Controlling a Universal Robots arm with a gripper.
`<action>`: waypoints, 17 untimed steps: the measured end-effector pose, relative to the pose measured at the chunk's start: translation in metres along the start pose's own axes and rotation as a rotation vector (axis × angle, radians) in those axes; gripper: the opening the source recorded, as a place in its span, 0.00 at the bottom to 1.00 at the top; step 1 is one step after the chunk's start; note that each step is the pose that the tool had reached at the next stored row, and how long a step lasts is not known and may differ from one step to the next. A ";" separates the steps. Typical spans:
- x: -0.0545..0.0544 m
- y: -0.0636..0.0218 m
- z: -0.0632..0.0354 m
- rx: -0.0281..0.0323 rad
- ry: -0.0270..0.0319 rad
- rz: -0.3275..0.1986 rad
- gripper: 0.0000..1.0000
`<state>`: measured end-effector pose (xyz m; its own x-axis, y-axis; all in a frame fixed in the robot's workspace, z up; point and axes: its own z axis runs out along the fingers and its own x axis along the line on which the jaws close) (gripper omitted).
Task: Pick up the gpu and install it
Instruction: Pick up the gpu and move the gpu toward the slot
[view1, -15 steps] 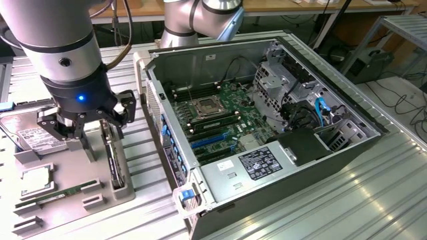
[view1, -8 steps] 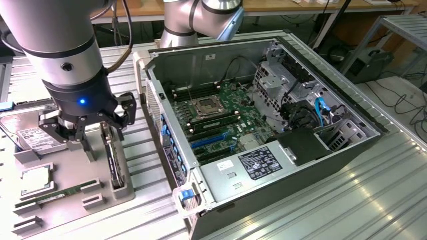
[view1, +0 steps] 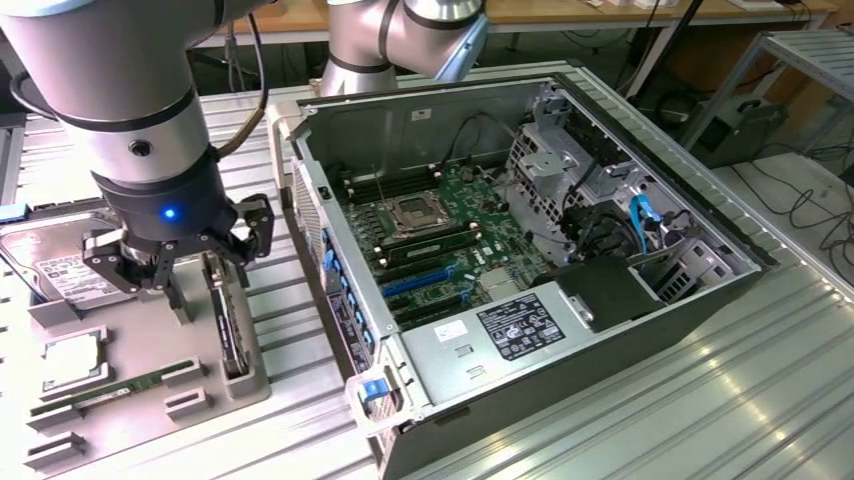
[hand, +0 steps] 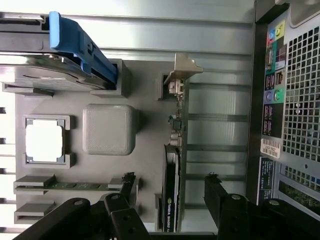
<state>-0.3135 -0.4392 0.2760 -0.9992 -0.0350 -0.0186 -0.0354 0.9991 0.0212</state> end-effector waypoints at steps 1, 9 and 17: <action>0.000 0.0000 0.0010 0.0000 -0.0001 0.000 0.66; 0.000 -0.0002 0.0077 0.0002 0.0001 0.000 0.66; 0.000 -0.0002 0.0106 0.0002 0.0000 0.000 0.66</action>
<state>-0.3134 -0.4392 0.2654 -0.9992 -0.0350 -0.0186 -0.0354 0.9992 0.0210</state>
